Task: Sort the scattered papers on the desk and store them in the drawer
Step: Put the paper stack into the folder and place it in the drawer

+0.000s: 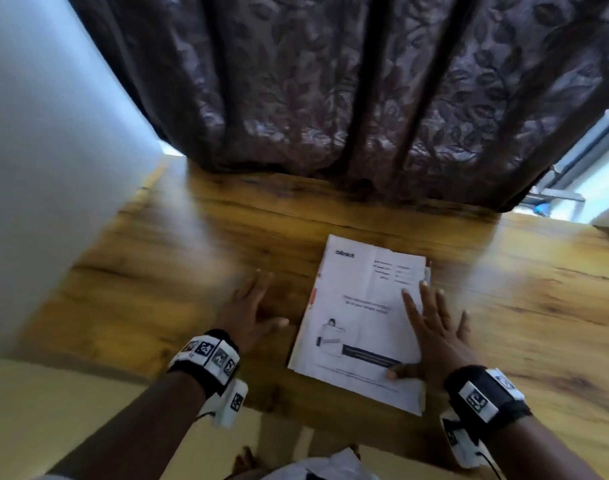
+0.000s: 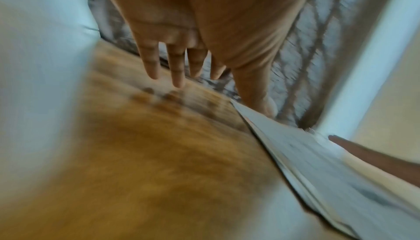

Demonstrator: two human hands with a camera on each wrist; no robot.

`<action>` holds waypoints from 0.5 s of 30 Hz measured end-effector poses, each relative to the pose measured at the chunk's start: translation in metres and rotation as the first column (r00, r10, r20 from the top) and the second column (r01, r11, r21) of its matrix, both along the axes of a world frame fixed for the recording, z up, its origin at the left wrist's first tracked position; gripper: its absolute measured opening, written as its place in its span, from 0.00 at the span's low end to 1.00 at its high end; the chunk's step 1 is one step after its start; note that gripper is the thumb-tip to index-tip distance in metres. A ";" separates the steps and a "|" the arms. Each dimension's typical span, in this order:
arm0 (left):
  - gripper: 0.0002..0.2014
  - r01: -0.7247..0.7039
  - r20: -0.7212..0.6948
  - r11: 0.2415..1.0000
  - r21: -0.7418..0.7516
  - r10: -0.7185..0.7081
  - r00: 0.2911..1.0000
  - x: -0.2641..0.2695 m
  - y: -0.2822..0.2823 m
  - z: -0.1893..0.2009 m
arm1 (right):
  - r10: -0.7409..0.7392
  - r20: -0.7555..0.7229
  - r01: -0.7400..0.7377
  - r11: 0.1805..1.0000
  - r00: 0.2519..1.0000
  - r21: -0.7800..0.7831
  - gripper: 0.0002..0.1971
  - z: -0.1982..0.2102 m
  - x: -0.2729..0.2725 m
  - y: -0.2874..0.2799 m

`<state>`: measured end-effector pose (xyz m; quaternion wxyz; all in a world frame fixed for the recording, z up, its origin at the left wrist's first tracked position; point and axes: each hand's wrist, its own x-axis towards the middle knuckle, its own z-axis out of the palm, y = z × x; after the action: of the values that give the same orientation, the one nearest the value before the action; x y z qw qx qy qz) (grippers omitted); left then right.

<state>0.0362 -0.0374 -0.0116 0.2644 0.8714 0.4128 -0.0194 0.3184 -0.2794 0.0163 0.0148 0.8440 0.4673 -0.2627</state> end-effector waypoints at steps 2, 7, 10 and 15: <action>0.45 -0.233 0.165 0.972 -0.008 0.231 0.959 -0.056 0.009 -0.013 | 0.141 0.067 -0.144 0.988 0.988 0.048 0.77 0.008 -0.022 0.010; 0.19 -0.732 0.475 0.681 -0.029 0.653 0.589 -0.182 0.001 -0.030 | 0.583 0.097 -0.591 0.802 0.806 0.084 0.64 0.018 -0.104 0.049; 0.25 -0.903 0.517 0.399 -0.161 0.813 0.267 -0.226 -0.017 -0.056 | 0.746 0.097 -0.752 0.659 0.659 0.035 0.53 0.016 -0.155 0.071; 0.29 -0.723 -0.005 0.026 -0.690 0.999 0.041 -0.231 -0.039 -0.098 | 0.822 -0.031 -0.823 0.568 0.568 -0.018 0.44 0.000 -0.201 0.080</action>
<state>-0.1948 -0.0763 -0.1092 0.5301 0.2509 0.7640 0.2688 0.1173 -0.1998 0.0166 0.1437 0.5275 0.8020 -0.2407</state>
